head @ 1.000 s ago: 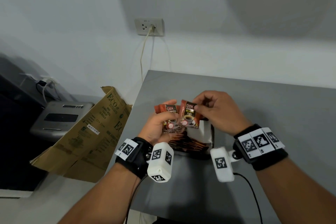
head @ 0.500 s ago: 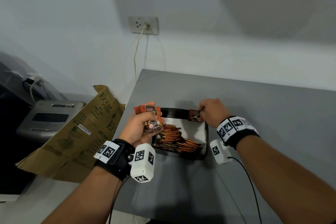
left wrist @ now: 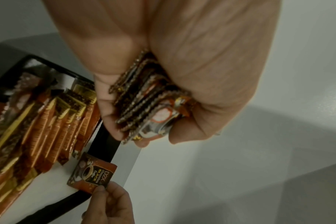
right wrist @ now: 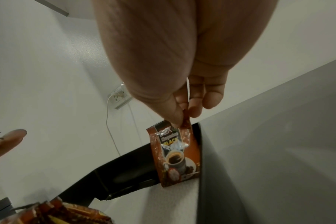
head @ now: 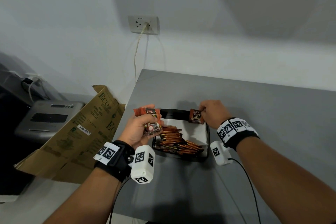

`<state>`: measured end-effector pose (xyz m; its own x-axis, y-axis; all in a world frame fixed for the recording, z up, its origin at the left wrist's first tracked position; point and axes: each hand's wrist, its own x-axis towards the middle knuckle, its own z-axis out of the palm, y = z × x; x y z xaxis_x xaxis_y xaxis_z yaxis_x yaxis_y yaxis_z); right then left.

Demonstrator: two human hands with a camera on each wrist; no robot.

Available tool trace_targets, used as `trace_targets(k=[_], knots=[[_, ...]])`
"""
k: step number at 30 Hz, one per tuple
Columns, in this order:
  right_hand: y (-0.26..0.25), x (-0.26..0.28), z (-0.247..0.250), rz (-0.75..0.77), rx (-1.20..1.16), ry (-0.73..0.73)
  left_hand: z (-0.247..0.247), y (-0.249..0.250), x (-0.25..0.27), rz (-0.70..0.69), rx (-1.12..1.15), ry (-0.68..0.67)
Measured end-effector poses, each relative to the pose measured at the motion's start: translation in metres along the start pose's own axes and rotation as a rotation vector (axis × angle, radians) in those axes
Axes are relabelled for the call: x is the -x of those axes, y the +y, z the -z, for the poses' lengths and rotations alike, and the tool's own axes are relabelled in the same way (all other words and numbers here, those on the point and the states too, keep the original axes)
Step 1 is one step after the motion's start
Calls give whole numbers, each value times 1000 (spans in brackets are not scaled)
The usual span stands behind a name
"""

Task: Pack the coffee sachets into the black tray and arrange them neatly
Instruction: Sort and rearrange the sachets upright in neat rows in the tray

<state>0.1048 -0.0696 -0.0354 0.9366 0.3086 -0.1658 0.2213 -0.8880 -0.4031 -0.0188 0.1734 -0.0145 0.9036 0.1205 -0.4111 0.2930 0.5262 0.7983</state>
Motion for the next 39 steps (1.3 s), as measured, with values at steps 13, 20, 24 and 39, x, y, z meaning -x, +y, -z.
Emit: trace_targets(k=[13, 20, 24, 39], knots=[[-32, 22, 23, 122, -203, 129, -8, -4, 0, 6, -23, -78], [-90, 42, 38, 336, -498, -91, -34, -6, -4, -10, -99, -236], [-87, 40, 40, 322, -533, -122, -37, -5, -5, -17, -83, -252], [-86, 17, 39, 275, -499, -168, -23, -2, -16, 22, -8, -132]])
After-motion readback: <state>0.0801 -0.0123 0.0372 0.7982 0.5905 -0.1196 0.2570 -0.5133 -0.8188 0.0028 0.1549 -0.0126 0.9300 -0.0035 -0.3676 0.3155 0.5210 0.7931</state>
